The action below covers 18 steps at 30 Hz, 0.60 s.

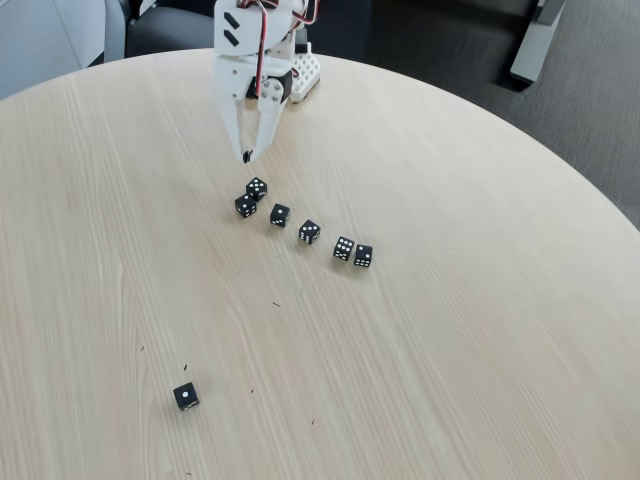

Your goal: Pick up the dice with number 6

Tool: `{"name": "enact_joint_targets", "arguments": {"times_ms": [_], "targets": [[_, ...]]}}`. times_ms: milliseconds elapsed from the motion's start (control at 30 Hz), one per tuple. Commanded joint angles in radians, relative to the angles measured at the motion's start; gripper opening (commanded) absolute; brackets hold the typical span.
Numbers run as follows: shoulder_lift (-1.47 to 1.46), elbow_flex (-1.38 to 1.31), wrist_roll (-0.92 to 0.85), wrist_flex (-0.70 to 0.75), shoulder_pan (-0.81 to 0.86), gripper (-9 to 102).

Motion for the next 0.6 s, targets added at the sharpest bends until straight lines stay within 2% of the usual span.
{"name": "enact_joint_targets", "arguments": {"times_ms": [0, 233, 567], "targets": [[-0.003, -0.017, 0.037, -0.008, -0.006, 1], [-0.077, -0.149, 0.029, -0.002, -0.006, 8], [-0.546, -0.566, 0.192, 0.006, -0.006, 13]]}}
